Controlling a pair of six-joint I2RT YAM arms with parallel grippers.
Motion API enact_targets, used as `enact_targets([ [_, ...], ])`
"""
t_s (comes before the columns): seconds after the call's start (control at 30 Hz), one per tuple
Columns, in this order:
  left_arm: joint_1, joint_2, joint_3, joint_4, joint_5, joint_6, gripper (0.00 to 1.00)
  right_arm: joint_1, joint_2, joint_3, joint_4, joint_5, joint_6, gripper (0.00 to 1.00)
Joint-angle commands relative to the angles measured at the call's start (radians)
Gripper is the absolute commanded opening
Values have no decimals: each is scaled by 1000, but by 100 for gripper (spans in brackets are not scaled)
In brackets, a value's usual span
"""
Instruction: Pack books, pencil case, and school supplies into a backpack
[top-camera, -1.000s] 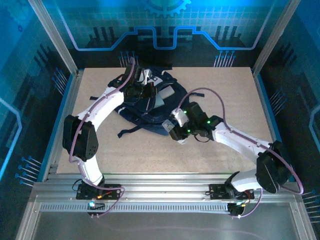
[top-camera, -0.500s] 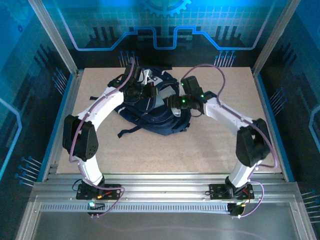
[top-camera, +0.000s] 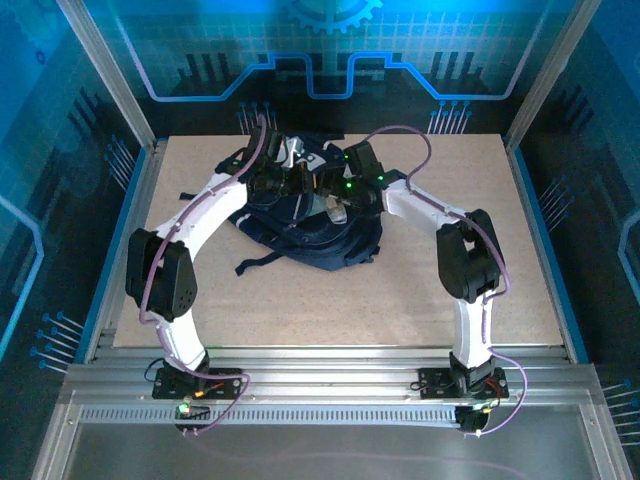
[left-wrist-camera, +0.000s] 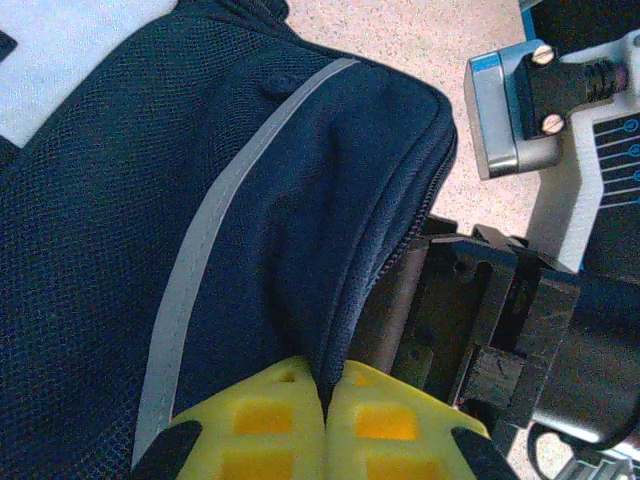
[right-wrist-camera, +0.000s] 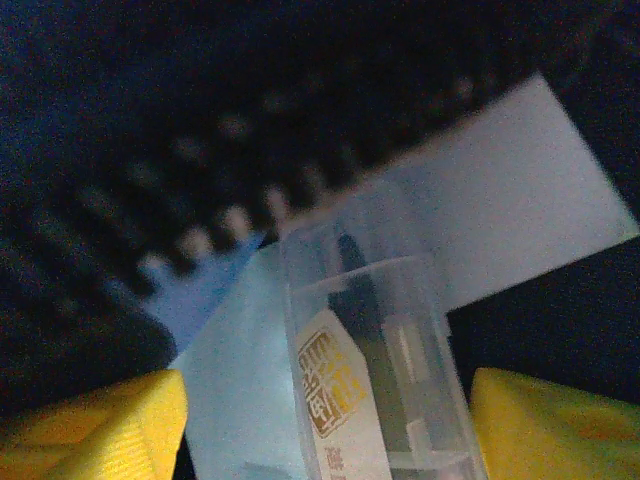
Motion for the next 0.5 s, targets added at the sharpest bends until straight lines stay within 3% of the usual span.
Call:
enact_targets([
  [0.0, 2, -42, -7, 66, 31, -42, 0, -2, -26, -33, 120, -103, 69, 68],
  [0.07, 2, -45, -16, 72, 38, -49, 0, -13, -40, -76, 143, -134, 84, 51],
  [0.13, -1, -47, -21, 81, 46, -56, 0, -17, -49, -116, 171, -131, 88, 40],
  [0.33, -10, -61, -17, 70, 48, -54, 0, -25, -87, -167, 142, -109, 40, 33],
  [0.47, -19, -78, -22, 69, 45, -53, 0, -18, -147, -206, 77, -99, -11, 34],
])
